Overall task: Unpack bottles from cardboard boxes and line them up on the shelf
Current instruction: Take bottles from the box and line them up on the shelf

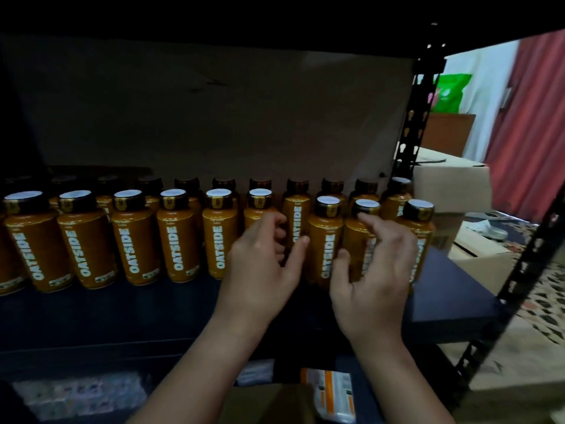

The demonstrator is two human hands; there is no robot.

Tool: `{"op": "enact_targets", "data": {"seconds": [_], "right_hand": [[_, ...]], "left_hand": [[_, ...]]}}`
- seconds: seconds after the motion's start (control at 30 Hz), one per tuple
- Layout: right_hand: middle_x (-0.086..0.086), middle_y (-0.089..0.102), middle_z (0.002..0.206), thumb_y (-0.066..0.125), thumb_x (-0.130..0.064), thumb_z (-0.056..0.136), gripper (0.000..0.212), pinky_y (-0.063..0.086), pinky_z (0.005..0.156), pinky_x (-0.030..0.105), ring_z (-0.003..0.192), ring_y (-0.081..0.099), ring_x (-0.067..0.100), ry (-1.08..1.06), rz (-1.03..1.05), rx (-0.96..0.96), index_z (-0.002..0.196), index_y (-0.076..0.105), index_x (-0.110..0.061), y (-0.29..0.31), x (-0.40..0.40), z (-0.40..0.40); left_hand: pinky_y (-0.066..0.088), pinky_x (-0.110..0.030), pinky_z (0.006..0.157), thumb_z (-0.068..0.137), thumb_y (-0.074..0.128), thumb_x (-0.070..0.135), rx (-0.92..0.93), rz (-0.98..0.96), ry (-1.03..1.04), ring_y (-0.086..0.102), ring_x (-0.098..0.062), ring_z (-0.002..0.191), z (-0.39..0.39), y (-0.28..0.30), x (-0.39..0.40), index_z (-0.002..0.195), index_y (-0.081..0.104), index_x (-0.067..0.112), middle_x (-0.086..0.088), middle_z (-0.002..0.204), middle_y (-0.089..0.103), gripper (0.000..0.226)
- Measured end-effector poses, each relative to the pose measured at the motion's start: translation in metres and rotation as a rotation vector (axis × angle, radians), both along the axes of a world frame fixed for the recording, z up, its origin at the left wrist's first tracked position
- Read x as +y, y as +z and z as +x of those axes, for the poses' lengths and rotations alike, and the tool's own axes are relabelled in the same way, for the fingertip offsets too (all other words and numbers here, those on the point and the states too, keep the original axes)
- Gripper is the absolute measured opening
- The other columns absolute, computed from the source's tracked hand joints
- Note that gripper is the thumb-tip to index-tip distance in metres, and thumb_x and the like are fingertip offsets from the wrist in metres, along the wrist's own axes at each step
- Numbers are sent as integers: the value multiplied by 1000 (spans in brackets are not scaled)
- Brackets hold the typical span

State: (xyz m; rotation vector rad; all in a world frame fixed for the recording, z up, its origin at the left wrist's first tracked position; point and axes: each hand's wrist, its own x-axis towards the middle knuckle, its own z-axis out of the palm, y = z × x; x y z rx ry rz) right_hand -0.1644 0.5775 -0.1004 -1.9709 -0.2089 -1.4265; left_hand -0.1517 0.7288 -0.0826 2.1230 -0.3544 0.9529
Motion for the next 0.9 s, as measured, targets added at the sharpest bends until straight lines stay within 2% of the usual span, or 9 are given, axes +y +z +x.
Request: {"op": "enact_targets", "data": {"seconds": [0.07,0.17,0.3,0.47,0.6,0.67,0.9], "right_hand": [[13,37,139,74,-1,79,70,34,103,21,128,36,21,-53,30,86,140,43,-17,-3,-8,-1],[11,25,152,74,-4,80,87,41,108,42,141,30,27,-15,10,240,150,28,-26,-11,-15,-1],[-1,23,156,69,-4,90,93,43,109,38,145,31,18,118,26,351,156,12,-37,-14,-22,1],[-7,21,157,68,-4,91,98,44,111,42,145,31,14,143,39,394,156,5,-43,-9,-20,7],[-9,20,160,66,-5,93,98,36,106,28,144,31,11,161,23,436,154,3,-47,-7,-16,16],[-9,20,160,66,-4,93,97,32,105,26,143,31,10,168,27,437,155,5,-46,-8,-14,21],[-4,24,159,68,-8,94,99,34,111,33,147,29,15,192,67,478,154,1,-47,-11,-9,37]], "left_hand": [[60,-27,89,92,68,45,84,-27,-32,60,-5,113,3,-10,-20,144,46,25,6,132,58,60],[58,-37,96,91,72,45,138,-71,-39,57,-9,123,6,-24,-39,152,39,27,8,139,54,72],[59,-38,96,85,81,38,184,-88,-9,59,-10,122,12,-33,-45,151,41,25,7,137,59,79],[59,-37,96,84,83,31,162,-91,28,62,-11,121,16,-34,-47,150,45,22,3,136,63,76],[59,-38,97,87,80,32,153,-28,68,63,-13,123,23,-33,-40,153,42,22,-1,138,64,77],[59,-39,97,88,78,35,167,-3,86,64,-15,122,26,-33,-37,154,41,21,-2,137,64,77],[58,-37,98,92,72,40,210,70,126,64,-16,121,30,-29,-32,157,34,21,-4,137,63,77]]}}
